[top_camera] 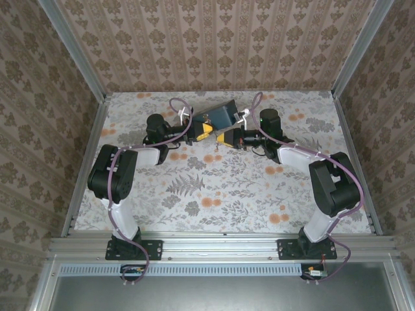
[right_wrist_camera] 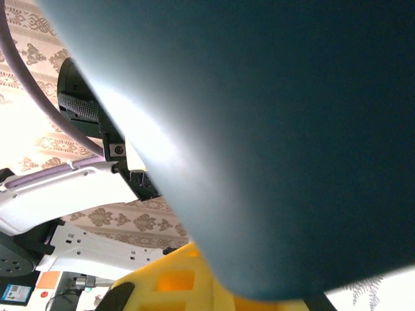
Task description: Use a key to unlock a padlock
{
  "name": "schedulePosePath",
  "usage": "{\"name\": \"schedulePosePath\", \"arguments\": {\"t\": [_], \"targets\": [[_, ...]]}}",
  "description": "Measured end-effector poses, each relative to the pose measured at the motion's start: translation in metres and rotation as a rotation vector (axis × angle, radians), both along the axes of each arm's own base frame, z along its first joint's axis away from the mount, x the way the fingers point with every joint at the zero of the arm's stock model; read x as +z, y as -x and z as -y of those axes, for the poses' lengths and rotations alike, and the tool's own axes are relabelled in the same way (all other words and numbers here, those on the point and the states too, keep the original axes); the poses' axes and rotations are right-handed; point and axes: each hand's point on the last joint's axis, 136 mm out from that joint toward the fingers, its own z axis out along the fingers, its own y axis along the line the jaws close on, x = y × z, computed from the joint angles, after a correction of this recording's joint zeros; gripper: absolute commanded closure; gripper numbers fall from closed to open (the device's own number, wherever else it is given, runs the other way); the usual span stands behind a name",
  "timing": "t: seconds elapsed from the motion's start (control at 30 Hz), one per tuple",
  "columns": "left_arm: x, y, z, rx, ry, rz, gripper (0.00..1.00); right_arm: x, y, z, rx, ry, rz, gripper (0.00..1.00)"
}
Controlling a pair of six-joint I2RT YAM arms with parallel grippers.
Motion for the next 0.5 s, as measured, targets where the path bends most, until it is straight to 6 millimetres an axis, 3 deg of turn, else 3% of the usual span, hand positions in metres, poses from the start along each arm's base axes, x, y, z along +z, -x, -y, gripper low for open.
{"name": "schedulePosePath", "arguments": {"t": [0.5], "targets": [[0.0021,0.0032,-0.0027,-0.020,0.004,0.018,1.00,0.0025,0.0010,-0.0064,0.015,0.009,0.018,1.00]]}}
